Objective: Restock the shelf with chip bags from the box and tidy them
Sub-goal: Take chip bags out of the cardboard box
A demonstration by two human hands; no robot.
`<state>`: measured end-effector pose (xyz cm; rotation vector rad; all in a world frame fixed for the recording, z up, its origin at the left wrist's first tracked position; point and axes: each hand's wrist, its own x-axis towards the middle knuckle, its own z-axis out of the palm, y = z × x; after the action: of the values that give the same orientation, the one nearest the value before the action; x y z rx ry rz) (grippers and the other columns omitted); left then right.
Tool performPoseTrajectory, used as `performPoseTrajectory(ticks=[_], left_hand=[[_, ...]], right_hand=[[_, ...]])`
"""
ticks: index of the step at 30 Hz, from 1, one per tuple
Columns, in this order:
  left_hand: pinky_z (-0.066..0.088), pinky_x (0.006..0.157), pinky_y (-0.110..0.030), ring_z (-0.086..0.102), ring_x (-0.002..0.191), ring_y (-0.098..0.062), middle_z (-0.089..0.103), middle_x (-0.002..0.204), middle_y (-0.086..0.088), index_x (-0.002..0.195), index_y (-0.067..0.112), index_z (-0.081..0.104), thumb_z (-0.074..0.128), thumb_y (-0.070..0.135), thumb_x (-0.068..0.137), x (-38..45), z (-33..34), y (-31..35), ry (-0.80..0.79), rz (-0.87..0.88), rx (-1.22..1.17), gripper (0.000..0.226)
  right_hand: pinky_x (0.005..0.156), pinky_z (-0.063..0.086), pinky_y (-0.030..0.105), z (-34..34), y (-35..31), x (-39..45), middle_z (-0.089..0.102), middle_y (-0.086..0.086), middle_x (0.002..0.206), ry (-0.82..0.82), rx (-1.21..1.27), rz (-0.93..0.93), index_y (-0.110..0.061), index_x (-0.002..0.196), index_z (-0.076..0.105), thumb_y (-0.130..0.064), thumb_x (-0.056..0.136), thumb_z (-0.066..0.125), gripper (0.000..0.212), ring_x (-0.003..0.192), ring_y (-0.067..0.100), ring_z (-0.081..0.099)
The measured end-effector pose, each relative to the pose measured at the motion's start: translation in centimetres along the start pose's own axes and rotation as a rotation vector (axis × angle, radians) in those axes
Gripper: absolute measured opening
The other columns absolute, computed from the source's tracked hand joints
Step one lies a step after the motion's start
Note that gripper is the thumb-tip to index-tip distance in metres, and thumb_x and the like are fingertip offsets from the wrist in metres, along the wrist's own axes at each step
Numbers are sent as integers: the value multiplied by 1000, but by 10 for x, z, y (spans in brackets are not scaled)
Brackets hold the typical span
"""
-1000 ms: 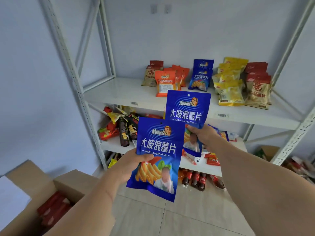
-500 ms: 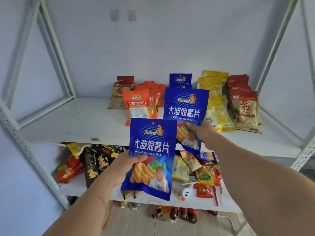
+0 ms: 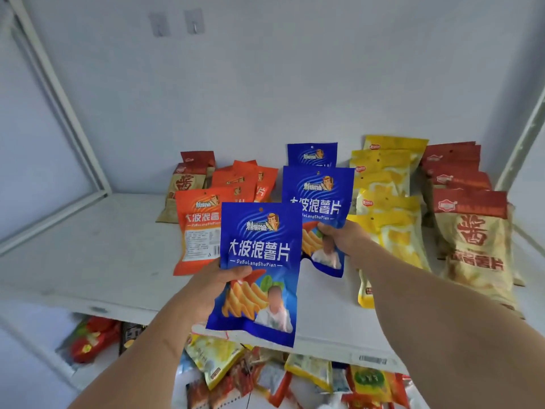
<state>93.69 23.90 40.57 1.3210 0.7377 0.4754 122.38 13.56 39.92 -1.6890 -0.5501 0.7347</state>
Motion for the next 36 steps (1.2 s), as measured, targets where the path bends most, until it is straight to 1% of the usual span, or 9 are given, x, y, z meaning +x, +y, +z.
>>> performPoseTrajectory(ticks=[4,8,11,14,20,22,26,33,36], left_hand=[[57,81,-40,74,90,-28,79,97,-10,112,9,69,76,13,75,31,14,9,46,-12,15,38],[57,88,-44,75,92,-27,80,95,-7,108,12,70,72,6,86,54,25,10,79,-20,20,22],[56,93,-47,74,97,-27,80,97,-6,107,15,69,75,10,82,67,28,10,103,-12,14,26],[56,93,-47,74,99,-27,80,99,-5,107,17,69,78,17,70,77,26,9,112,7,9,38],[57,89,-43,74,102,-28,80,102,-5,110,16,69,79,16,71,92,21,8,130,-1,8,40],[58,83,-39,75,98,-24,80,100,-3,110,17,68,77,12,76,96,20,7,135,3,16,35],[58,79,-38,78,85,-18,80,101,-7,106,16,69,73,5,86,104,20,2,129,-27,23,24],[59,77,-35,76,94,-20,80,99,-1,113,18,67,74,13,87,112,12,0,138,2,47,27],[59,79,-37,77,90,-18,80,100,-3,113,17,68,73,13,88,114,12,6,115,10,45,25]], right_hand=[[87,59,49,1,2,42,72,10,106,-29,-20,21,-12,119,58,-48,80,78,58,94,30,71],[57,46,25,2,1,71,64,5,79,-20,-99,85,-1,112,60,-38,94,67,41,67,16,61],[52,39,24,6,5,87,67,8,84,8,-150,118,-2,114,61,-35,96,64,38,64,14,57],[55,41,26,12,5,98,69,12,104,25,-139,123,-4,119,59,-34,93,69,41,75,19,61],[87,50,39,17,10,110,65,9,120,61,-114,141,-9,128,56,-33,88,75,50,110,30,63],[90,51,40,18,11,116,65,10,125,61,-160,136,-10,131,55,-35,88,74,53,109,29,62],[77,45,33,20,10,118,65,8,126,59,-320,121,-12,130,53,-41,90,71,52,94,20,56],[76,44,31,24,2,105,63,3,116,88,-322,50,-12,126,54,-37,89,73,49,92,18,56],[80,50,33,24,-8,93,64,3,101,97,-347,-6,-15,104,56,-30,92,71,24,87,19,60]])
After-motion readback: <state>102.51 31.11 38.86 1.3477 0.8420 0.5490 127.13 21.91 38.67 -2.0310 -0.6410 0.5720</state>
